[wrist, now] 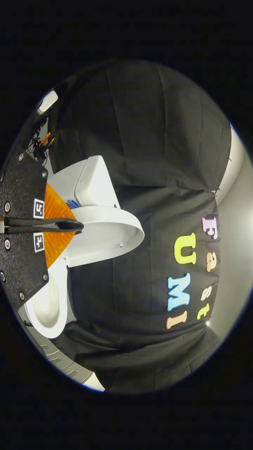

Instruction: Open the toilet lid.

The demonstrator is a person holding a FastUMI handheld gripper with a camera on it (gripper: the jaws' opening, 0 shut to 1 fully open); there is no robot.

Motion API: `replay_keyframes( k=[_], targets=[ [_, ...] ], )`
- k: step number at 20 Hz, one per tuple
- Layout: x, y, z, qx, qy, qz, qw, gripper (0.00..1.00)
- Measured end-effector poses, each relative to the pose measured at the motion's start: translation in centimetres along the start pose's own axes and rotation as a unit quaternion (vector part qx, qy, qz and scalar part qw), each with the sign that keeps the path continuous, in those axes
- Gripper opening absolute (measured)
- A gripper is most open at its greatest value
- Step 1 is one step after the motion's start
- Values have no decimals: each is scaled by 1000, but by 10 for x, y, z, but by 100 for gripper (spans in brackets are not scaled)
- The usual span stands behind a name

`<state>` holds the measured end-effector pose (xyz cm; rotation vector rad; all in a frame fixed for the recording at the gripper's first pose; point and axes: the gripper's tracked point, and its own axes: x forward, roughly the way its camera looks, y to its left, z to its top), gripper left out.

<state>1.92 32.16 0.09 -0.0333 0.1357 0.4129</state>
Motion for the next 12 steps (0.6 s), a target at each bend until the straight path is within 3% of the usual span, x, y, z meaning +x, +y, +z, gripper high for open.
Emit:
replay_keyframes(
  k=[2, 3, 7, 9, 12],
  targets=[
    [1, 10, -1, 10, 0, 30, 999, 2],
    [1, 19, -2, 22, 5, 49, 999, 11],
    [-12, -2, 0, 19, 4, 21, 1000, 85],
    [-20, -5, 9, 19, -12, 17, 1000, 94],
    [-34, -17, 33, 21, -52, 11, 998, 94]
  ],
)
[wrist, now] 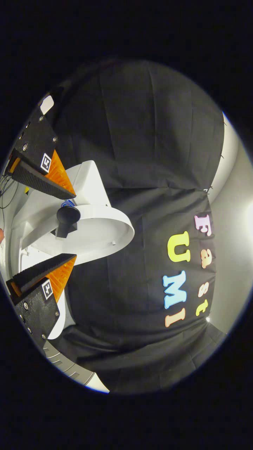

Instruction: Open the toilet lid.

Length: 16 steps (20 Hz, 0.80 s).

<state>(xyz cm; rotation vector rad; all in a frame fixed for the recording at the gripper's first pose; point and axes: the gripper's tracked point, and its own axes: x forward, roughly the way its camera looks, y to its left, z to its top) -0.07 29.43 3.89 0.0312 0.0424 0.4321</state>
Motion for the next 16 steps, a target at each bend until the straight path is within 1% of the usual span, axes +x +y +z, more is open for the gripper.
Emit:
replay_keyframes(
  k=[1, 4, 9, 16],
  targets=[
    [-3, -4, 6, 1, -9, -1, 1000, 94],
    [-8, -21, 12, 4, -7, -7, 1000, 94],
    [-31, -69, 34, -12, -29, -51, 998, 94],
    [-57, -124, 45, -10, -47, -92, 995, 94]
  ],
)
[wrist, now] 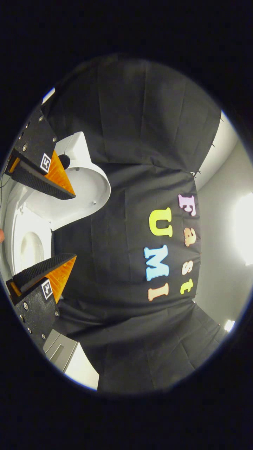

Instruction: Open the toilet lid.

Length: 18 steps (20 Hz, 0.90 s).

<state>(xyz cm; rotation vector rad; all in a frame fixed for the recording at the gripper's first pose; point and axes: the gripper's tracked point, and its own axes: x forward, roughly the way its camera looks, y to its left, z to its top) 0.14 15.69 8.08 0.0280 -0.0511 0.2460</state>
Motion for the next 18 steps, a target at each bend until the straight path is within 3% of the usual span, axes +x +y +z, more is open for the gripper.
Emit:
replay_keyframes(
  k=[18],
  targets=[
    [-39, -76, -18, -20, -3, -48, 999, 94]
  ],
)
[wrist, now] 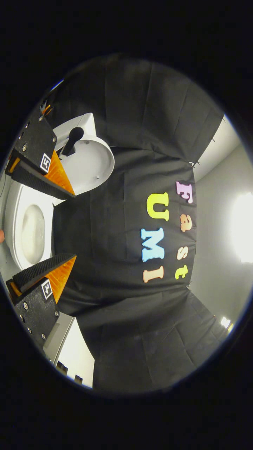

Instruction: Open the toilet lid.

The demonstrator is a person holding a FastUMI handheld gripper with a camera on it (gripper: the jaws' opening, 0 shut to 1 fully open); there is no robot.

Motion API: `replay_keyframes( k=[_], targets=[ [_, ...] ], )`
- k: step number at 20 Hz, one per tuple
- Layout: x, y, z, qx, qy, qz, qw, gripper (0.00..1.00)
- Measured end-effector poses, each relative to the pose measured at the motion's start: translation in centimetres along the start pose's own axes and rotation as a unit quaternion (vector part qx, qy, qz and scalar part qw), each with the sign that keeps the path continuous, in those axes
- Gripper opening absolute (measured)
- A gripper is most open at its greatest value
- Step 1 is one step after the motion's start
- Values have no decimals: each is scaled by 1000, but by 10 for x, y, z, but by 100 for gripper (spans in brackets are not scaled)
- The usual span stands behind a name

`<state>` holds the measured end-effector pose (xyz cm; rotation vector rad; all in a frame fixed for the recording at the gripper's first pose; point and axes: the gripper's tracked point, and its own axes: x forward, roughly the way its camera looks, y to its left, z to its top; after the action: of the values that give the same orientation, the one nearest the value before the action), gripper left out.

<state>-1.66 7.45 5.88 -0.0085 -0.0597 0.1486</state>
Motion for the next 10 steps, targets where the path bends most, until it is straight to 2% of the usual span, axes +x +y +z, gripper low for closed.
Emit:
replay_keyframes(
  k=[10],
  targets=[
    [-19, -22, -15, 6, 10, -20, 1000, 94]
  ],
)
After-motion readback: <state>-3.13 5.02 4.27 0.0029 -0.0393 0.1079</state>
